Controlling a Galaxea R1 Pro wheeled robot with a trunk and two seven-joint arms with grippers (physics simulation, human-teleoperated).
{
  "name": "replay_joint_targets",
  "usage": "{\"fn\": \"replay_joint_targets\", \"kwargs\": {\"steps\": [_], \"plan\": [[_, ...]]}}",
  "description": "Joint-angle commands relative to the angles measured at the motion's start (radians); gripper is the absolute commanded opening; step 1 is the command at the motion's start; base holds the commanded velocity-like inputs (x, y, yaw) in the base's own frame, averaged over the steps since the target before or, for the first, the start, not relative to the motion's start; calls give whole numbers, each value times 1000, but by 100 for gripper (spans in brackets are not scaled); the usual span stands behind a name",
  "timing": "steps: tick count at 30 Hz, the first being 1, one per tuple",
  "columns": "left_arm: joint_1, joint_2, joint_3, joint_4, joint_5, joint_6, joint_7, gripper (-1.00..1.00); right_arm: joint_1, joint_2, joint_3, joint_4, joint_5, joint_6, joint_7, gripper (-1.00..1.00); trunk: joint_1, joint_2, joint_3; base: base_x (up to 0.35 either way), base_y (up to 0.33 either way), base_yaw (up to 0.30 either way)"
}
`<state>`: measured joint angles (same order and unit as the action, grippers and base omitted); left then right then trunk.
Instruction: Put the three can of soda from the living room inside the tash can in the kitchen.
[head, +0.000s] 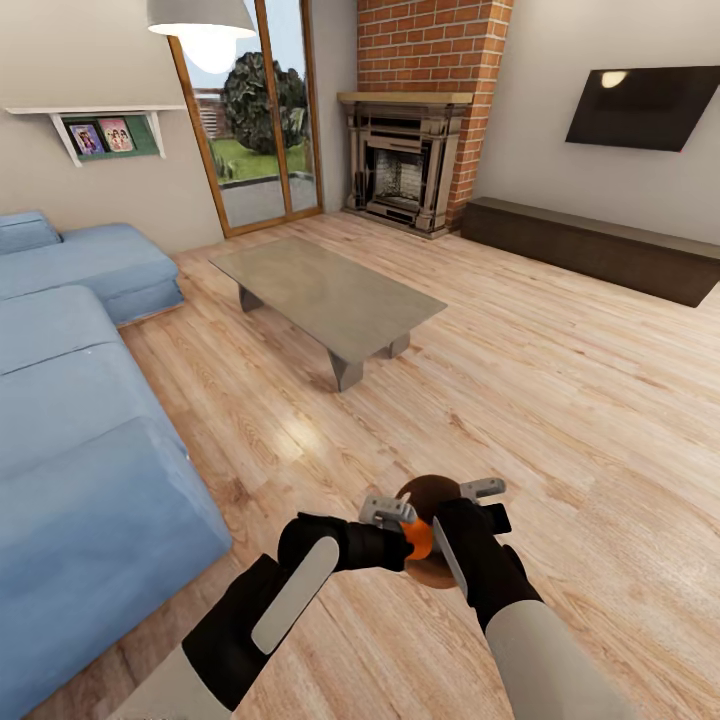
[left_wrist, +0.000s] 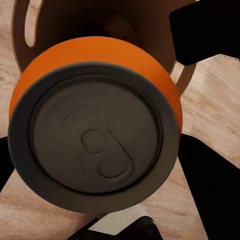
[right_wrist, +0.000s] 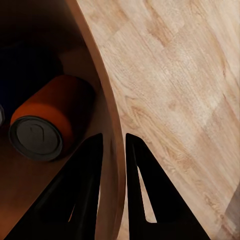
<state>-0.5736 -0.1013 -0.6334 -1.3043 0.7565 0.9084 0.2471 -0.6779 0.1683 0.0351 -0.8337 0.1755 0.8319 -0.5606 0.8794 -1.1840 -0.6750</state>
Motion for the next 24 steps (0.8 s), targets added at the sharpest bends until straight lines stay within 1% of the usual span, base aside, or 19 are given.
{"fn": "replay_joint_targets", "kwargs": {"steps": [1, 5, 9, 10, 13, 16, 20, 24], "plan": [[0, 0, 0, 4, 1, -4, 0, -100, 0, 0, 0, -1, 13, 3, 2, -100, 0, 0, 0, 0, 0, 0], [0, 0, -1, 21, 1, -17, 0, -100, 0, 0, 2, -1, 13, 3, 2, -100, 0, 0, 0, 0, 0, 0], [0, 0, -5, 26, 1, -38, -1, -100, 0, 0, 19, -1, 13, 3, 2, -100, 0, 0, 0, 0, 0, 0], [0, 0, -10, 27, 1, -44, -1, -100, 0, 0, 21, -1, 13, 3, 2, -100, 0, 0, 0, 0, 0, 0], [0, 0, -62, 54, 1, -75, -14, -100, 0, 2, 30, -1, 13, 3, 2, -100, 0, 0, 0, 0, 0, 0], [0, -1, -80, 79, 2, -98, -31, -100, 0, 2, 32, -1, 13, 3, 2, -100, 0, 0, 0, 0, 0, 0], [0, -1, -90, 94, 3, -113, -47, -100, 0, 2, 33, -1, 13, 3, 2, -100, 0, 0, 0, 0, 0, 0], [0, -1, -93, 98, 3, -116, -50, -100, 0, 3, 34, -1, 13, 3, 2, -100, 0, 0, 0, 0, 0, 0]]}}
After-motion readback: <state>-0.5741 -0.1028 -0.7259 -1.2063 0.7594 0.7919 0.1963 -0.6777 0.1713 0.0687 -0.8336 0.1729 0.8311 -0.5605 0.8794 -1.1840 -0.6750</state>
